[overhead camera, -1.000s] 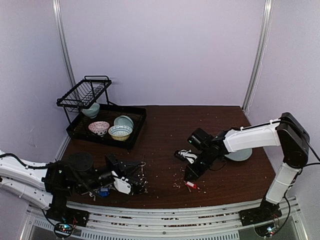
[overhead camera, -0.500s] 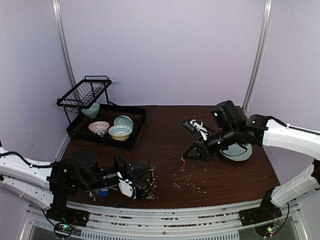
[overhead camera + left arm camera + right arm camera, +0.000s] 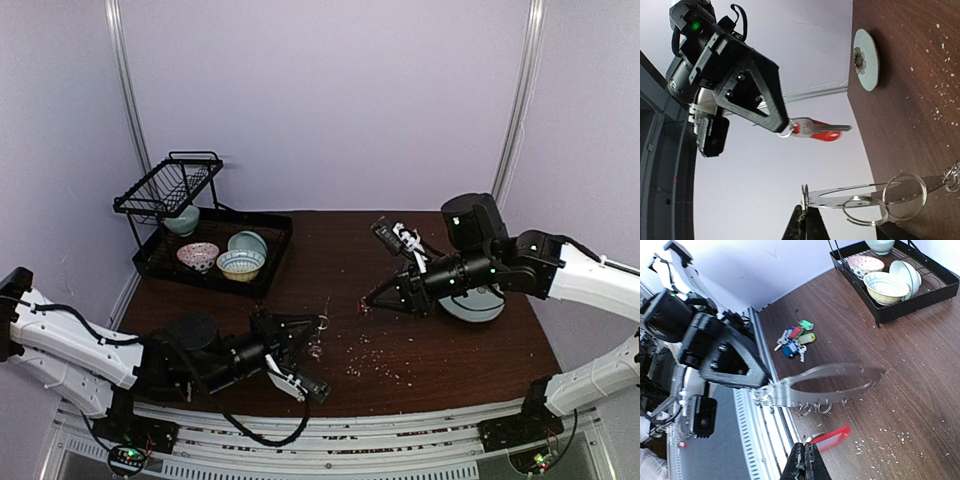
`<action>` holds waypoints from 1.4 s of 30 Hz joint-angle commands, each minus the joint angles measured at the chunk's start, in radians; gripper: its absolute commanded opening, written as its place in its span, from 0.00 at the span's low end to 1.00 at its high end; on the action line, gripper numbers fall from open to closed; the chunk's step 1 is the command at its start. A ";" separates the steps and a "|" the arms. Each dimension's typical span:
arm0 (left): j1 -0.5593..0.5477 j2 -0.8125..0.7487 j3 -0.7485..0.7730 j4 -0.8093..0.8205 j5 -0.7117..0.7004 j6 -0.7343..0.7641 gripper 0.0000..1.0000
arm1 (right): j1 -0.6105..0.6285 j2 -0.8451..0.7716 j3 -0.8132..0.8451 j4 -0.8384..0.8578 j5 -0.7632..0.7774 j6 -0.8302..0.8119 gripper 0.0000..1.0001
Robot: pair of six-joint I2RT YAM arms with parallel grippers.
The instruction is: Put the keys on the keyring
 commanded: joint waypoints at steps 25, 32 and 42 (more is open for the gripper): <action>-0.042 0.017 -0.007 0.101 -0.065 -0.077 0.00 | 0.167 0.087 0.052 0.042 0.198 -0.220 0.00; -0.037 -0.002 0.076 -0.116 -0.031 -0.421 0.00 | 0.181 0.099 0.052 0.077 0.190 -0.138 0.00; -0.004 -0.100 -0.008 -0.061 0.201 -0.616 0.00 | 0.175 0.123 0.077 0.035 0.119 -0.010 0.00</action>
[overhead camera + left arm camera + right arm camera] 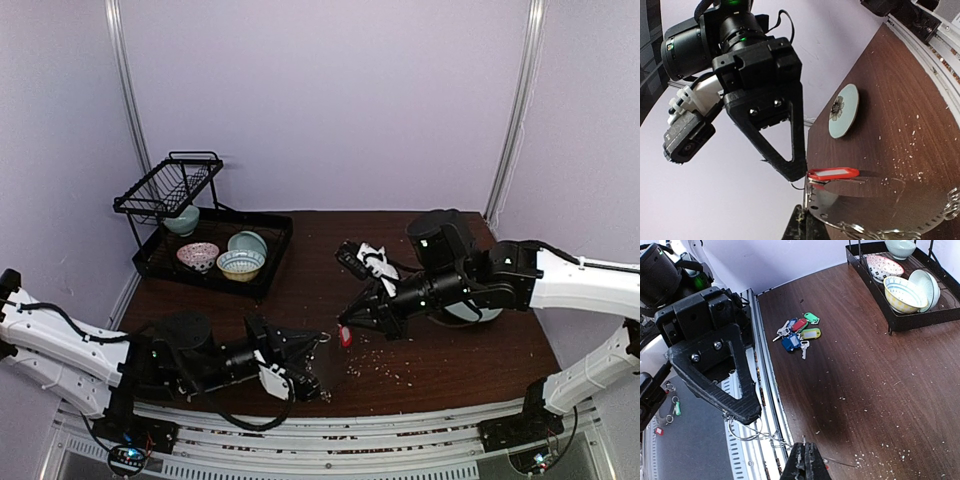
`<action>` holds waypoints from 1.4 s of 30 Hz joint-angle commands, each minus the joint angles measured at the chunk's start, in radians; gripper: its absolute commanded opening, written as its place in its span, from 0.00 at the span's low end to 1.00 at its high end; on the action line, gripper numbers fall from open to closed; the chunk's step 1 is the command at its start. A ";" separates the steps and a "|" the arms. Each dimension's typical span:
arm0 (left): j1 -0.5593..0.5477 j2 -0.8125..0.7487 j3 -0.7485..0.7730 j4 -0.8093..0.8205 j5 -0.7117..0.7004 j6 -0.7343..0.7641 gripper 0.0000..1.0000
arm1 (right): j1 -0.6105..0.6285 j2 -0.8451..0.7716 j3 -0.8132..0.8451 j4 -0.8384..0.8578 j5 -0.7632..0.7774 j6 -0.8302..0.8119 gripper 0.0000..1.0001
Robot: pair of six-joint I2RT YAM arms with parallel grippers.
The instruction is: Put the keys on the keyring
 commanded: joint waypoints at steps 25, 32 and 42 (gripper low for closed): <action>0.056 -0.053 -0.010 0.049 0.190 -0.149 0.00 | 0.000 0.026 0.041 0.008 -0.184 0.150 0.00; 0.056 -0.048 -0.012 0.025 0.198 -0.129 0.00 | 0.001 0.031 0.056 -0.002 -0.208 0.123 0.00; 0.056 -0.035 -0.007 0.013 0.167 -0.103 0.00 | 0.001 0.020 0.043 0.032 -0.265 0.131 0.00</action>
